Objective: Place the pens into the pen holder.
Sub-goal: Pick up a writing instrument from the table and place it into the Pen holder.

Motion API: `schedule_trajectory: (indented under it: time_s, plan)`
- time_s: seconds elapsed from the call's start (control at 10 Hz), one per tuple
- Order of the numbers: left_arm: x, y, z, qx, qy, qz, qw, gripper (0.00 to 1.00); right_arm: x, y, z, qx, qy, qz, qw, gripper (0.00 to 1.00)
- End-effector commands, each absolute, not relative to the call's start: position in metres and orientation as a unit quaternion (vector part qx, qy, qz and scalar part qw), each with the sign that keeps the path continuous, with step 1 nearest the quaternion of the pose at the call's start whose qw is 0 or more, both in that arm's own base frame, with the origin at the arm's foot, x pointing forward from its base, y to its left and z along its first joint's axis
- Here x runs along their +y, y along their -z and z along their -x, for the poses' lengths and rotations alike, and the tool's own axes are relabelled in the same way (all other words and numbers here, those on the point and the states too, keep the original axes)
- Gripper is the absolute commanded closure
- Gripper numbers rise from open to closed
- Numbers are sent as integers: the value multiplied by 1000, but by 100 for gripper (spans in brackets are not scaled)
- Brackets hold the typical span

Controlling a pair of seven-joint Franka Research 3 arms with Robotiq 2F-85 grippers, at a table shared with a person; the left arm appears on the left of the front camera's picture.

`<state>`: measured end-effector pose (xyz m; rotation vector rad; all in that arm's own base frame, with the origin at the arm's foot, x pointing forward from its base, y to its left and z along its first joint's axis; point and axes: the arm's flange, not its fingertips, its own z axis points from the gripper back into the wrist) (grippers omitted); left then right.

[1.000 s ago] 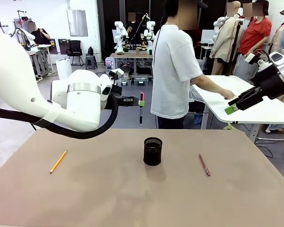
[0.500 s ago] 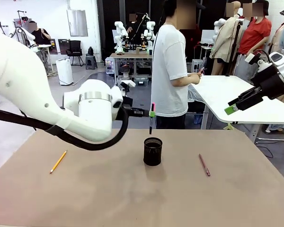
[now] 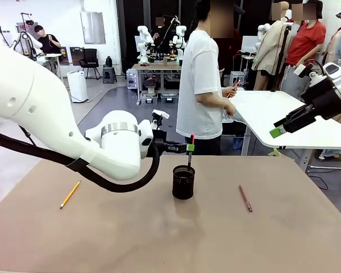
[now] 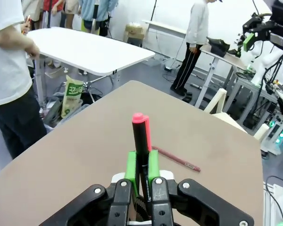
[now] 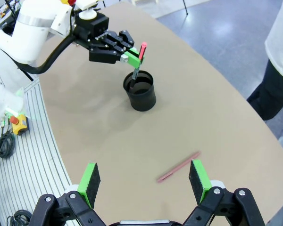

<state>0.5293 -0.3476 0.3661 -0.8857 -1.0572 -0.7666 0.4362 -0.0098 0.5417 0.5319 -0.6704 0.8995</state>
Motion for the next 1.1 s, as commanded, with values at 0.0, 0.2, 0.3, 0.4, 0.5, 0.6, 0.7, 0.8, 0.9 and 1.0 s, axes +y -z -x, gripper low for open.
schedule_trajectory:
  time_s: [0.0,0.2,0.3,0.4,0.5,0.6,0.7,0.8,0.9,1.0]
  plan:
    - [-352,-350,-530,-495,344,392,694,100,-9,-543,-437,-319,-420,-252,811,0]
    - [-347,-345,-530,-491,347,385,701,100,-9,-543,-437,-319,-420,-252,811,0]
    - [-345,-341,-530,-488,348,385,702,100,-9,-543,-437,-319,-420,-252,811,0]
    - [-344,-338,-530,-487,349,384,703,100,-9,-543,-437,-319,-420,-252,811,0]
    - [-344,-338,-530,-488,346,381,705,100,-9,-543,-437,-319,-420,-252,811,0]
    - [-340,-340,-530,-485,349,383,705,100,-9,-543,-437,-319,-420,-252,811,0]
    - [-341,-339,-531,-486,347,380,706,100,-9,-543,-437,-319,-420,-252,811,0]
    - [-341,-339,-531,-485,346,379,708,100,-9,-543,-437,-319,-420,-252,811,0]
    - [-339,-338,-531,-484,345,380,709,100,-9,-543,-437,-319,-420,-252,811,0]
    - [-339,-338,-530,-484,343,379,711,100,-9,-543,-437,-319,-420,-252,811,0]
